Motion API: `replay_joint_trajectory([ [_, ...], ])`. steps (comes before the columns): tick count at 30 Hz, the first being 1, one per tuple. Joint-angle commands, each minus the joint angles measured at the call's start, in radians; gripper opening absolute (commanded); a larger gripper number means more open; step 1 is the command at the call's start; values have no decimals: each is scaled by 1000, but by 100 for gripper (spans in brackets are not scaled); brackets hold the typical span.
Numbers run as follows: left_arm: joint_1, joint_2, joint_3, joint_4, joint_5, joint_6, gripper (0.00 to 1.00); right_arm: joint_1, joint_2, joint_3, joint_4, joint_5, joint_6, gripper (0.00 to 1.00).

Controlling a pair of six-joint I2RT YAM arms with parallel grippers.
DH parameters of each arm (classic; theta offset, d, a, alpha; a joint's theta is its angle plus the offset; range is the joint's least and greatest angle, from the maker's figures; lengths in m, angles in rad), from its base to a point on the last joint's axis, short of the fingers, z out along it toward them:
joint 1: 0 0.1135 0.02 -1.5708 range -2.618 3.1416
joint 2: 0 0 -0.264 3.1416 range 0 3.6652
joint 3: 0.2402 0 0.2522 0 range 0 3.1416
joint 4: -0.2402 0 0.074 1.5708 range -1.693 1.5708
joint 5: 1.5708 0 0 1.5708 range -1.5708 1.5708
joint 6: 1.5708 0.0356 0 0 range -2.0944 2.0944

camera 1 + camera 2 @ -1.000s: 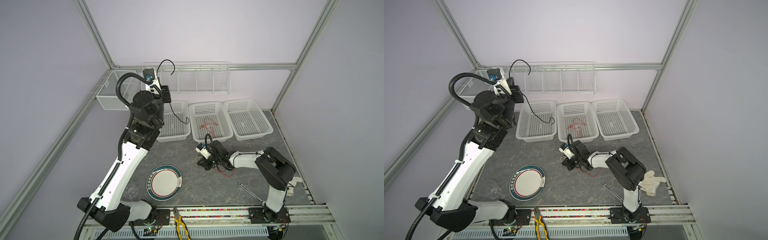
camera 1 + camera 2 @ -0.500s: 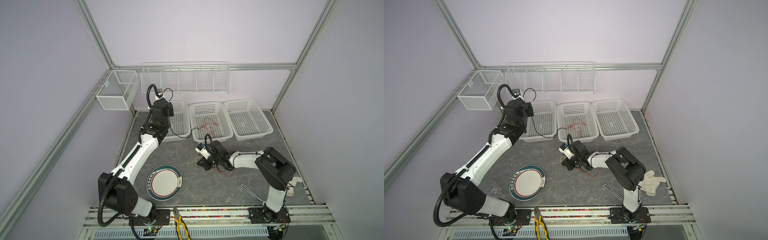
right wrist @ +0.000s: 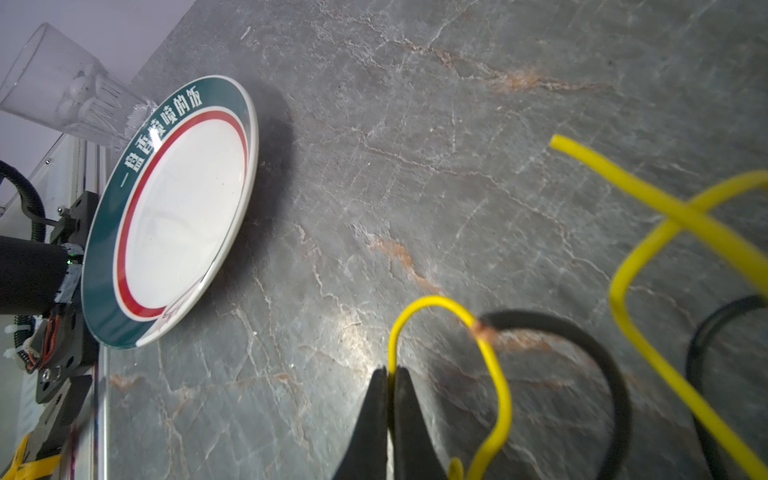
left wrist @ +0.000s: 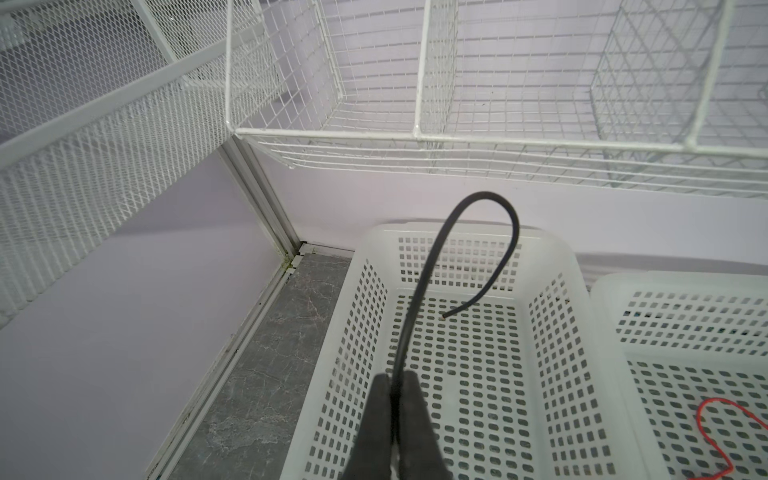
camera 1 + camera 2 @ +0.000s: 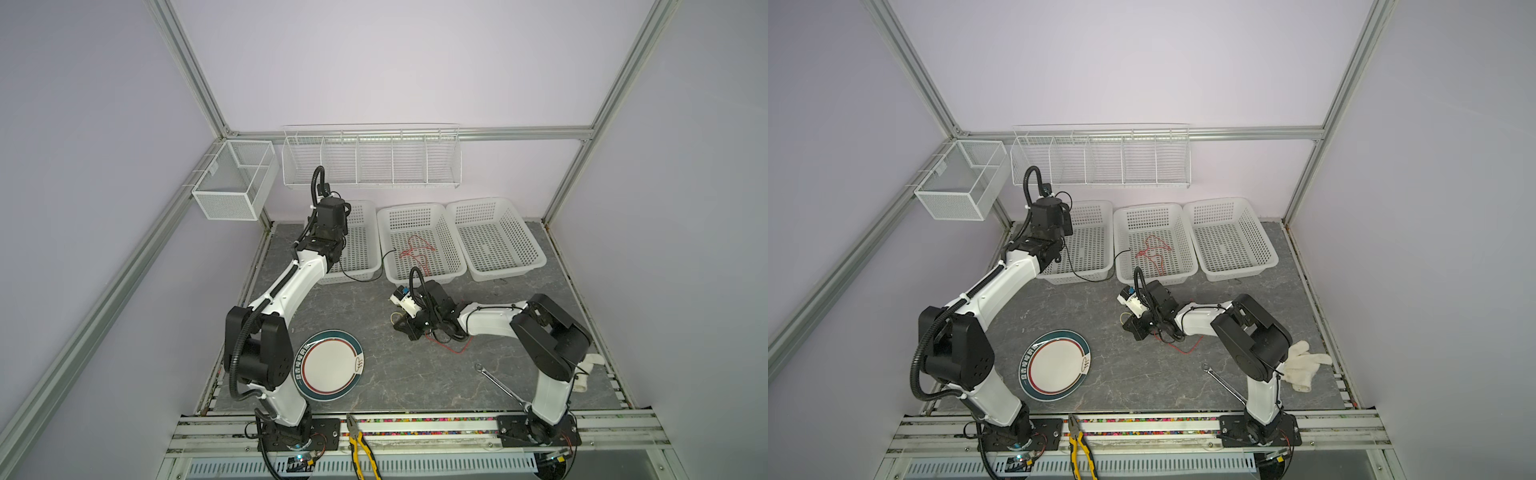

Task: Untangle the cables
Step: 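Carry the black wire with the left gripper toward the basket nearest it, then lower the black wire into the basket nearest the left gripper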

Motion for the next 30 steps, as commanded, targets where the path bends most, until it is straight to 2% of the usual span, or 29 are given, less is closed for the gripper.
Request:
replay_joint_trajectory([
  [1, 8, 67, 64, -128, 3, -50, 0, 9, -45, 12, -15, -8, -3, 7],
  [7, 28, 152, 87, -208, 71, -134, 0, 9, -52, 9, -17, -6, -7, 7],
  [15, 30, 193, 88, -221, 97, -152, 1, 9, -60, 0, -11, -5, -7, 7],
  [23, 29, 180, 86, -234, 126, -151, 32, 9, -71, -16, -1, 4, -6, 7],
  [30, 29, 158, 86, -263, 171, -149, 47, 8, -86, -31, 15, 14, 2, 7],
])
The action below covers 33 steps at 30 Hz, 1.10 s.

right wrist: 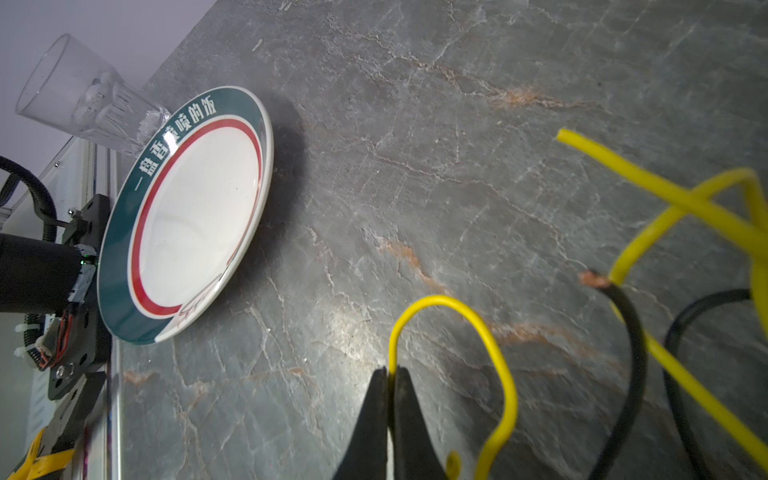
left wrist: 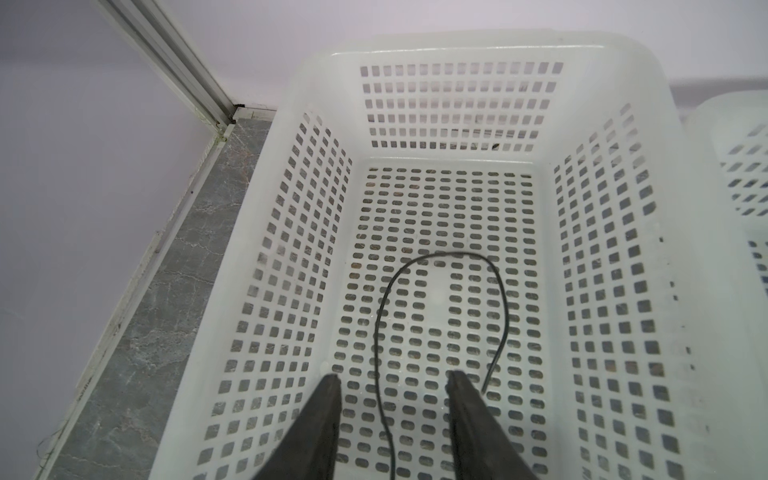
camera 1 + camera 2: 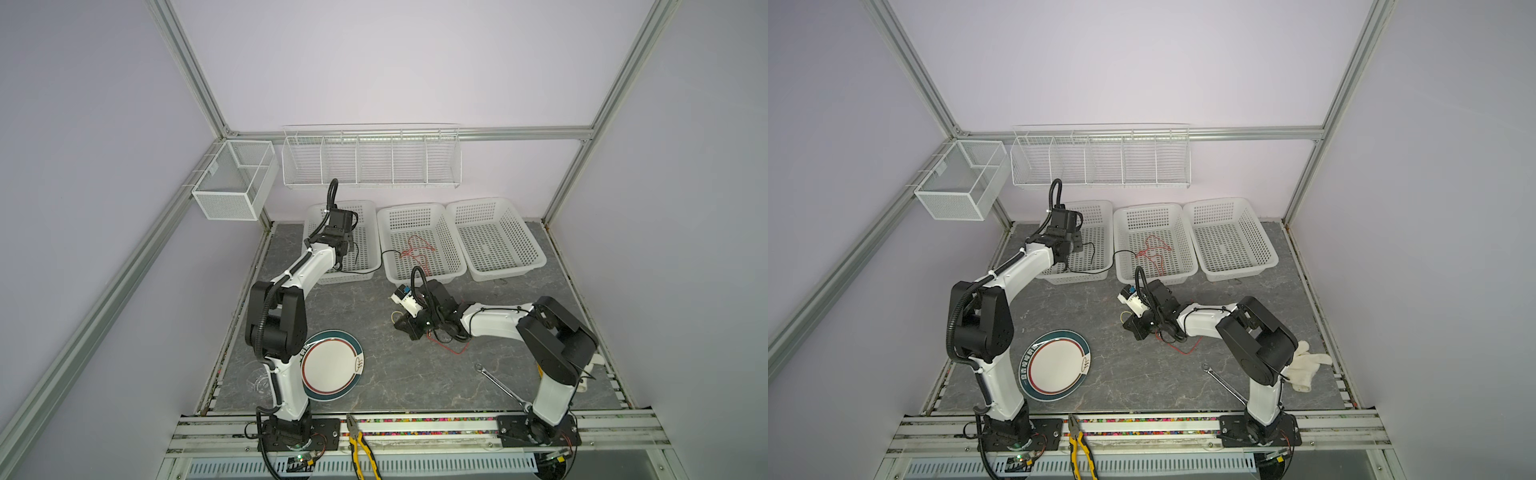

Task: Untangle the cables
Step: 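Lower the black wire into the basket nearest the left gripper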

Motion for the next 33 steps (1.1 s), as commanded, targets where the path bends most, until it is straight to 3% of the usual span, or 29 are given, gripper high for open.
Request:
replay_joint_trajectory([
  [1, 3, -40, 26, -45, 62, -13, 48, 8, -41, -16, 18, 10, 2, 7],
  [7, -6, -121, -42, -27, 300, 74, 54, 8, -49, -19, 17, 21, 7, 7],
  [12, -55, -209, -139, 0, 401, 183, 55, 7, -65, -22, 2, 27, 2, 7],
  [21, -188, -260, -235, -49, 423, 383, 54, 7, -90, -45, -14, 43, 2, 7],
  [33, -242, -262, -339, 73, 305, 426, 51, 8, -104, -49, -19, 57, -1, 7],
])
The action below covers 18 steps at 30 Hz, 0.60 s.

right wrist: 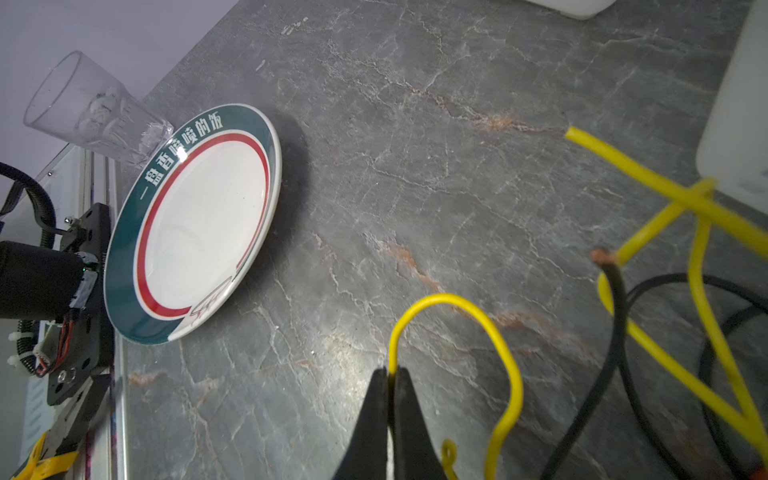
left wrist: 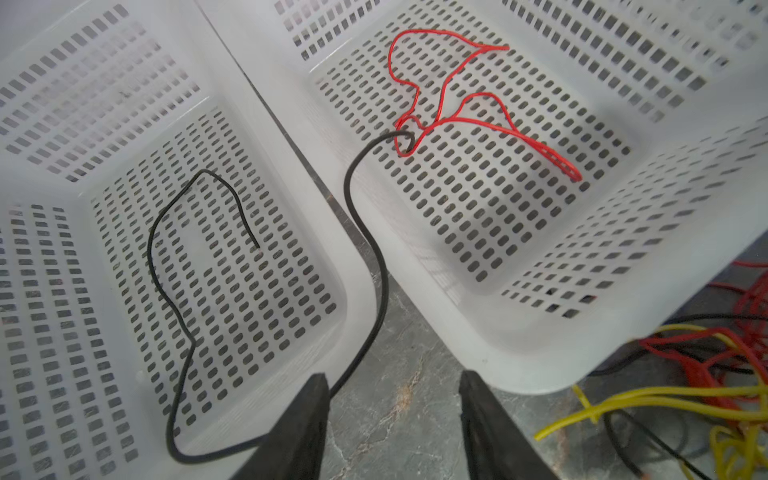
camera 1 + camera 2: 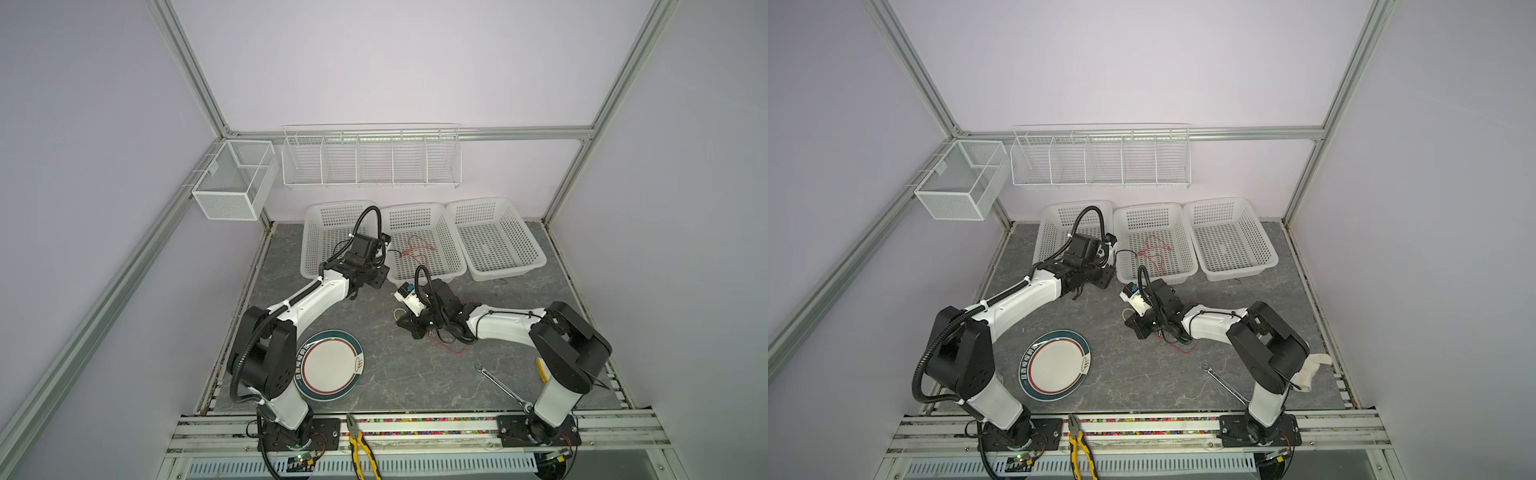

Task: Untangle the cables
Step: 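Lower the black wire into the basket nearest the left gripper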

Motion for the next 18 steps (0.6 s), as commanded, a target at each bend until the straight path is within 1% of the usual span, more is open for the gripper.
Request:
replay_joint_trajectory([
  [1, -11, -6, -17, 55, -48, 39, 50, 4, -30, -18, -9, 12, -2, 7],
  [6, -12, 1, -37, 94, -106, 45, 42, 3, -28, -18, -6, 11, 2, 7],
  [8, -13, 0, -48, 109, -112, 48, 39, 4, -25, -17, -5, 12, 2, 7],
  [18, -21, 31, -62, 113, -136, 64, 31, 5, -25, -18, -1, 12, 2, 7],
])
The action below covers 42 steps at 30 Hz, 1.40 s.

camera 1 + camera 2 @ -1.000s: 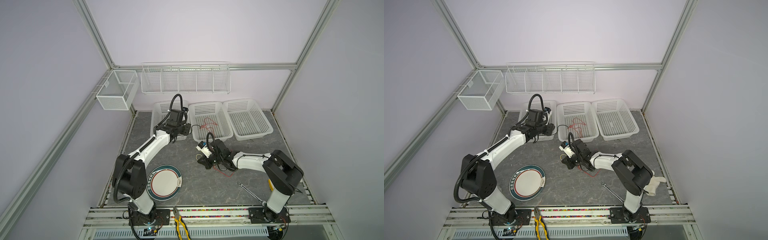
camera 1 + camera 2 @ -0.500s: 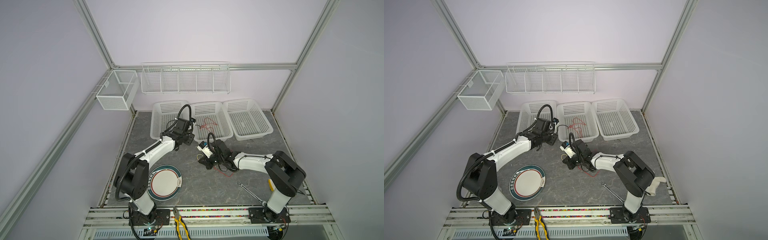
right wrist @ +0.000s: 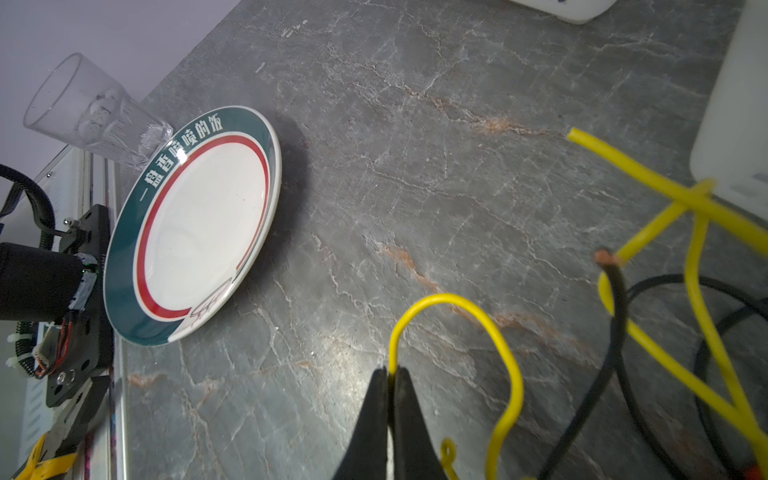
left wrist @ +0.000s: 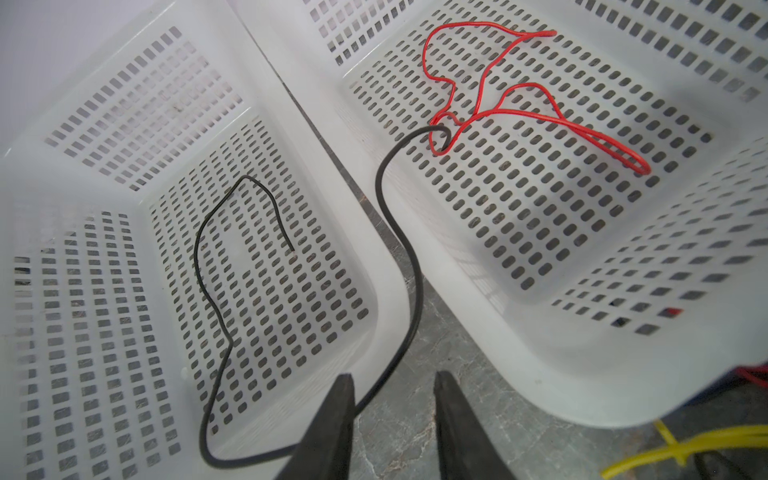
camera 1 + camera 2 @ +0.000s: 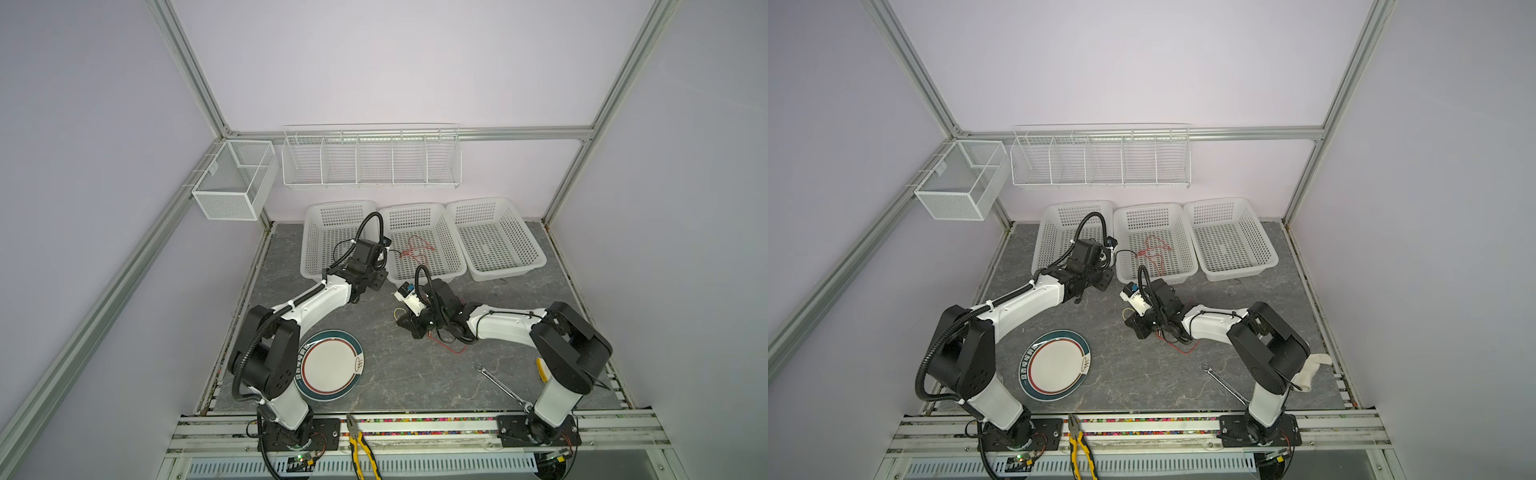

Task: Untangle the cables
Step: 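Lower the black wire into the basket nearest the left gripper, then open the left gripper to release the black wire into the basket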

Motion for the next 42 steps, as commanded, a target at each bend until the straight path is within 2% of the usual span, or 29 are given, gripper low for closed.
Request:
replay_joint_trajectory([
  [1, -8, 28, -5, 8, -22, 25, 30, 3, -20, -17, -1, 10, 2, 7],
  [8, -21, 74, 3, 11, -75, 31, 19, 3, -17, -17, -1, 10, 1, 7],
  [15, -34, 82, 5, 13, -124, 38, 0, 3, -15, -16, -1, 11, 2, 7],
  [34, -35, -120, -34, 86, -142, -70, 0, 3, 1, -4, 2, 3, -2, 7],
  [42, 26, -166, -20, 116, -215, -145, 0, 4, 5, -11, 16, 3, 2, 7],
])
